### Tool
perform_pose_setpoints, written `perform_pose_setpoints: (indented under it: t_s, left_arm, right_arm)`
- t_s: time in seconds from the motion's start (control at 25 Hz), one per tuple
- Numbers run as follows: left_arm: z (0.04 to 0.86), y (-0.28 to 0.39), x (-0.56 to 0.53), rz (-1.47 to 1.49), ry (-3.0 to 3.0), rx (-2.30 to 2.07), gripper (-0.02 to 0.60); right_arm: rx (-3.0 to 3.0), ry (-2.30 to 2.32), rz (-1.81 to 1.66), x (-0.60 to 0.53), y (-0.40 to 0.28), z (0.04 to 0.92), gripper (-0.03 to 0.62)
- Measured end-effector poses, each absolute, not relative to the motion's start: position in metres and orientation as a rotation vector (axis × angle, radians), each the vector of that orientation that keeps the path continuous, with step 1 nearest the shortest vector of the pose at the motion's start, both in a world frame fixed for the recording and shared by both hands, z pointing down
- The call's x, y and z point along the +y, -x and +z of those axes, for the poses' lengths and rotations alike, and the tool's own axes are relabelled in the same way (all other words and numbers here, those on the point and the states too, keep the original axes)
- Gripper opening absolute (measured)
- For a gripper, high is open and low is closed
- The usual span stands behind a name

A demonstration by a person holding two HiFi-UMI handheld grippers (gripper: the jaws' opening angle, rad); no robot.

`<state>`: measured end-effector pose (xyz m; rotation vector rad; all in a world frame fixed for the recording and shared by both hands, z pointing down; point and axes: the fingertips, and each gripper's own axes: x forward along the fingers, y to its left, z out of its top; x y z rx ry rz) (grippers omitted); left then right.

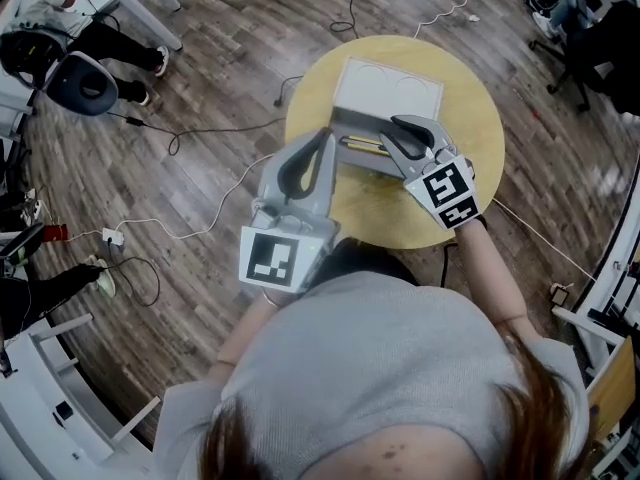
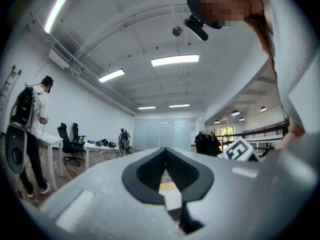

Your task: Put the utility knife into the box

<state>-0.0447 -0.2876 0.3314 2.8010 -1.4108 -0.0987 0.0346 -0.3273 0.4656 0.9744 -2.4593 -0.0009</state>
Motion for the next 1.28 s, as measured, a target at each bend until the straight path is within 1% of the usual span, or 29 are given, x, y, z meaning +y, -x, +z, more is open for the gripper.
perform_pose_setpoints:
  t_s: [0.12, 0.24, 0.28, 0.32, 0.48, 0.64, 0.8, 1.28]
  left_arm:
    - [0.325, 0.034, -0.29, -0.122, -2.835, -1.357, -0.006]
    - [0.321, 0.02, -0.29, -0.143, -2.866, -1.309, -0.006]
    - [0.319, 0.015, -0.29, -0.15, -2.876, -1.293, -0.006]
    - [0.316, 0.009, -0.29, -0.159, -2.886, -1.278, -0.006]
    - [0.305, -0.015, -0.287, -0.201, -2.919, -1.239, -0.006]
    - [0.299, -0.03, -0.28, -0.222, -2.936, -1.225, -0.006]
    - [0.302, -0.035, -0.273, -0.23, -2.928, -1.246, -0.006]
    - [0.309, -0.042, -0.239, -0.228, -2.896, -1.297, -0.006]
  right_arm:
    - [-2.543, -1.143, -0.103, -0.32, -0.04, 0.402, 0.076]
    - [-2.613, -1.296, -0.231, -0.311, -0.046, 0.35, 0.052]
    - [-2.626, -1.337, -0.256, -0.307, -0.049, 0.338, 0.035]
    - [-2.635, -1.371, -0.269, -0.302, -0.054, 0.329, 0.005]
    - [-2.642, -1.444, -0.278, -0.285, -0.071, 0.31, 0.003]
    - [-2.688, -1.507, -0.208, -0.274, -0.083, 0.305, 0.003]
    - [-2.707, -1.499, -0.172, -0.266, -0.087, 0.307, 0.003]
    - [-2.708, -1.488, -0.237, -0.232, -0.097, 0.304, 0.003]
